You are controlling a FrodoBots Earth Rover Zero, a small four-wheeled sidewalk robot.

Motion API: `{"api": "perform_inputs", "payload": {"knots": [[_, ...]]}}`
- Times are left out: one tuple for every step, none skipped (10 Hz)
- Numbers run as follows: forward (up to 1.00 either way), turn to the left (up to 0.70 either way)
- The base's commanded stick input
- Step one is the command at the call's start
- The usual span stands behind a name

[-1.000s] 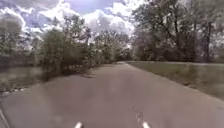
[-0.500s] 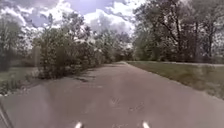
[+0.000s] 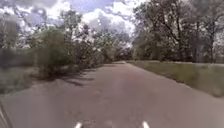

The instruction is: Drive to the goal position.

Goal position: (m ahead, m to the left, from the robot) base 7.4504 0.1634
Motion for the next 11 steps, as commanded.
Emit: {"api": "perform_inputs", "payload": {"knots": [[1.0,0.0],[1.0,0.0],[1.0,0.0],[1.0,0.0],[1.0,0.0],[1.0,0.0],[1.0,0.0],[1.0,0.0],[1.0,0.0],[1.0,0.0],[1.0,0.0]]}}
